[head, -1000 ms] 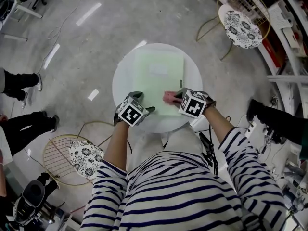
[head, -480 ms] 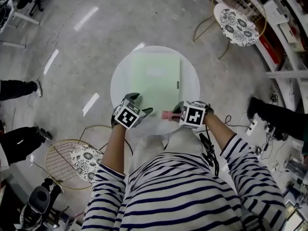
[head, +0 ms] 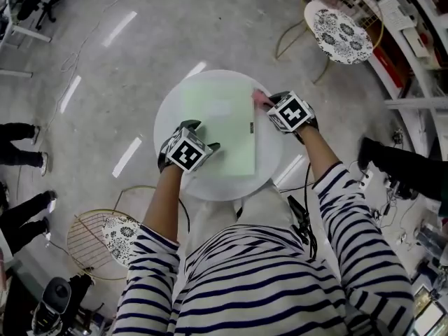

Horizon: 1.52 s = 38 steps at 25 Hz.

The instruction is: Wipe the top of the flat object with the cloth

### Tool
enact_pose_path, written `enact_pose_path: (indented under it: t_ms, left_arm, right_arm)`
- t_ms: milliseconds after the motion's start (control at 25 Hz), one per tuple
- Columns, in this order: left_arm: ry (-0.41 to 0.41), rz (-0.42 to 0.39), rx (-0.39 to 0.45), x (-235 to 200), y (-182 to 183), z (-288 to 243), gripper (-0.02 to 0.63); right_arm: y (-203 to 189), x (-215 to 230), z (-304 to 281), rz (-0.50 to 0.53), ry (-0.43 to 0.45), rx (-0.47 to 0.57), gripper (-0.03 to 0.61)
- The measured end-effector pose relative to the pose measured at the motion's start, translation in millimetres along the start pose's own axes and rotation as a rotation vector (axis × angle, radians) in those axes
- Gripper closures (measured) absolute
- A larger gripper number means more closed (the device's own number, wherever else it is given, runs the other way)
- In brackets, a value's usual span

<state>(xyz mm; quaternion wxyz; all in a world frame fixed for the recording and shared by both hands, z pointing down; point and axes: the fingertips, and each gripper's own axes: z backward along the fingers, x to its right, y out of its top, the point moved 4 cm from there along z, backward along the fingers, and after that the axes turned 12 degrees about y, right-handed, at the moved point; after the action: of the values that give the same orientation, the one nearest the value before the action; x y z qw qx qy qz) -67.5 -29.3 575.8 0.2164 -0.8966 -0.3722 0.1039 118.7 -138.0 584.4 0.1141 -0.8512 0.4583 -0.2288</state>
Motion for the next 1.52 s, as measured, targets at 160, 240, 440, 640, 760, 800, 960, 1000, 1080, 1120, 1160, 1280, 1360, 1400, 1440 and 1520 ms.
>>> enact_pose_path:
  t_ms: [160,240,440,640,760,800,960,1000,1080,1120,1160,1280,1360,1400,1440,1520]
  left_arm:
    - [0.000,-0.023,-0.033,-2,12,-12,0.239]
    - [0.003,-0.027,-0.050,-2,15,-17,0.239]
    - [0.002,-0.030,-0.082,2,11,-24,0.239]
    - [0.037,-0.042,-0.111,2,10,-31,0.241]
    - [0.071,-0.036,-0.131,-1,15,-31,0.241]
    - [0.093,-0.043,-0.137,-2,17,-32,0.241]
    - [0.156,-0.077,-0.190,-6,16,-40,0.239]
    - [0.161,-0.080,-0.201,-5,16,-42,0.239]
    - [0.168,-0.081,-0.212,-4,16,-45,0.239]
    - [0.169,-0.080,-0.212,-4,15,-45,0.239]
    - [0.170,-0.079,-0.210,-4,15,-46,0.239]
    - [0.168,-0.078,-0.206,-5,14,-46,0.239]
    - [0.163,-0.080,-0.207,-4,15,-47,0.239]
    - [0.160,-0.081,-0.207,-4,15,-48,0.239]
    - [0.157,-0.082,-0.208,-4,15,-49,0.239]
    - [0.152,-0.083,-0.206,-4,16,-49,0.239]
  right_arm:
    - [5,35,-9,-0.069,-0.076,-0.045,0.528]
    - [7,46,-15,-0.091,-0.081,-0.066,0.528]
    - [8,45,-32,-0.053,-0.041,-0.125,0.528]
    - [0,29,-41,0.000,0.007,-0.141,0.528]
    - [-5,20,-42,0.020,0.023,-0.143,0.528]
    - [-6,18,-42,0.025,0.025,-0.141,0.528]
    - [-6,15,-43,0.031,0.033,-0.132,0.528]
    - [-6,15,-43,0.033,0.039,-0.131,0.528]
    - [-8,11,-42,0.048,0.053,-0.137,0.528]
    - [-9,8,-42,0.063,0.060,-0.143,0.528]
    - [-11,4,-41,0.080,0.067,-0.151,0.528]
    - [-18,-11,-39,0.125,0.096,-0.163,0.528]
    - [-25,-23,-35,0.131,0.121,-0.163,0.528]
    - [-30,-30,-33,0.130,0.135,-0.163,0.528]
    - [-35,-38,-31,0.131,0.148,-0.164,0.528]
    - [-46,-53,-29,0.140,0.171,-0.173,0.528]
